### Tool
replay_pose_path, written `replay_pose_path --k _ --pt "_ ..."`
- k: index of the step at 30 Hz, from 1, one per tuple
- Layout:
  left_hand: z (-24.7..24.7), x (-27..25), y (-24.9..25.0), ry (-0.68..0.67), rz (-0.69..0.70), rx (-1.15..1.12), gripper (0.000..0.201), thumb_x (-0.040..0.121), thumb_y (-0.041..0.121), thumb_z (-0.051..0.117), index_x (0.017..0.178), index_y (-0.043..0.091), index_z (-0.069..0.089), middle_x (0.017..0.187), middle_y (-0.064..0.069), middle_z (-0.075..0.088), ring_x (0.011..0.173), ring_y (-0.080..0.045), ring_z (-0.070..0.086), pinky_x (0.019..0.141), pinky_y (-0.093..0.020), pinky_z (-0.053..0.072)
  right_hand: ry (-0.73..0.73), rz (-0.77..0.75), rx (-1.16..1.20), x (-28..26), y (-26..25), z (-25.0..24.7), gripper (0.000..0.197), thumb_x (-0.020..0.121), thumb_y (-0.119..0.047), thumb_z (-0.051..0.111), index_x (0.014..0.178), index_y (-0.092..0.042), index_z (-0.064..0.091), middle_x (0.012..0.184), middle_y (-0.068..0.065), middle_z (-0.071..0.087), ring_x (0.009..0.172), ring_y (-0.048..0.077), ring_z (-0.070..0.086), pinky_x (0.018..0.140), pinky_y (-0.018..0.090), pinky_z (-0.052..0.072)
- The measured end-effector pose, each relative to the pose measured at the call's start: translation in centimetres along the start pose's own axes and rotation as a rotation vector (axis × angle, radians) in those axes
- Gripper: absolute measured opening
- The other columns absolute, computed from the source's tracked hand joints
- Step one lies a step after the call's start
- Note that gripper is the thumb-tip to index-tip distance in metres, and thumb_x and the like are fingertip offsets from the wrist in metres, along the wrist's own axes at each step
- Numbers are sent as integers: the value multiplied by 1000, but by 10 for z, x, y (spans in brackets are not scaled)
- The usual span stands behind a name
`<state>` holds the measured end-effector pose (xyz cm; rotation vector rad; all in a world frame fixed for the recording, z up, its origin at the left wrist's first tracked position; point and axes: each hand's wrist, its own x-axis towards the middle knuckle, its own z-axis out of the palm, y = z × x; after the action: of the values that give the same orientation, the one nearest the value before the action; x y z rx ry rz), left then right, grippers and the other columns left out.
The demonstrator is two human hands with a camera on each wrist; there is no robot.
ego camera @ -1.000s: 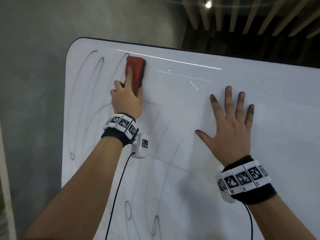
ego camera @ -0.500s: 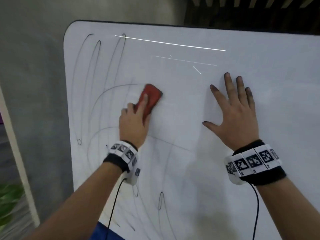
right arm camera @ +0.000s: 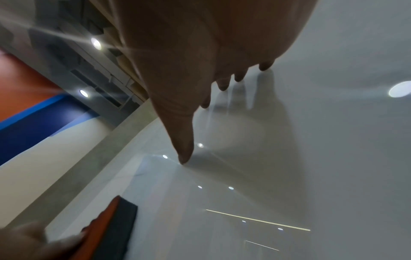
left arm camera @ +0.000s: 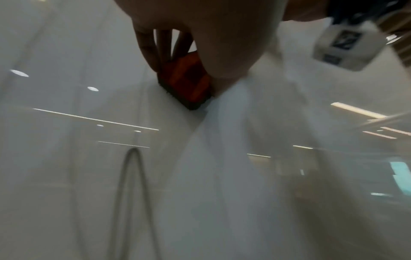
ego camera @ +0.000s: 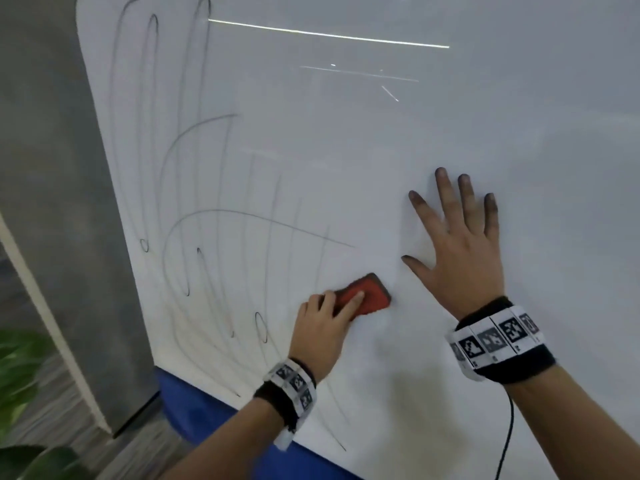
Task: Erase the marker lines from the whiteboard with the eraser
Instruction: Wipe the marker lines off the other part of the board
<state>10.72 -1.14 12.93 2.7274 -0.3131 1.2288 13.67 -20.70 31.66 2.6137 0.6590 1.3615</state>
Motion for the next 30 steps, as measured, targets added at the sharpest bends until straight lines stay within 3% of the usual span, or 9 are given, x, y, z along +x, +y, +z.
replay_pose_path --k 3,7,10,13,18,23,27,30 --pt "-19 27 -40 98 -36 35 69 87 27 74 146 29 39 103 -13 60 81 -32 55 68 -39 47 -19 -20 -14 -7 11 -2 100 76 -45 82 158 -25 30 171 8 7 157 33 9 124 61 6" --pt "-64 83 -87 244 -426 -99 66 96 32 60 155 18 33 110 -20 53 87 -35 50 78 -46 47 -6 14 -12 -20 15 3 96 78 -42 80 158 -24 31 170 9 9 157 33 10 123 64 9" --pt "-64 95 -75 291 -575 -185 69 97 32 59 158 18 27 114 -18 50 93 -34 49 86 -47 48 -11 37 12 -33 10 9 96 79 -40 80 159 -25 28 171 9 6 157 35 6 124 62 6" --pt "-30 59 -17 257 -498 -263 68 97 33 61 156 16 31 109 -13 51 90 -28 47 81 -41 48 -21 50 24 -48 7 17 98 79 -39 80 159 -25 26 170 10 4 157 36 4 124 59 2" --pt "36 -29 73 38 -449 -325 61 97 39 61 150 21 37 103 -7 53 88 -24 47 79 -44 51 -48 27 34 -72 11 28 93 83 -40 77 160 -25 26 170 12 6 157 36 5 125 56 2" --pt "25 -20 42 71 -341 -248 60 95 32 66 147 21 40 104 -11 57 86 -28 49 78 -46 52 -76 -21 38 -83 24 31 90 85 -39 75 159 -25 27 170 10 5 157 34 5 126 52 1" --pt "-22 48 -10 239 -548 -270 68 97 36 61 156 18 32 113 -13 51 97 -30 48 89 -38 44 -65 -11 57 -86 22 33 88 86 -35 75 159 -24 26 170 11 5 156 34 3 125 50 -4" --pt "-40 83 -14 352 -606 -287 70 96 37 61 157 19 31 111 -11 49 95 -22 43 88 -25 35 -62 2 78 -90 20 37 89 86 -33 75 159 -24 26 170 11 5 156 34 2 125 49 -8"
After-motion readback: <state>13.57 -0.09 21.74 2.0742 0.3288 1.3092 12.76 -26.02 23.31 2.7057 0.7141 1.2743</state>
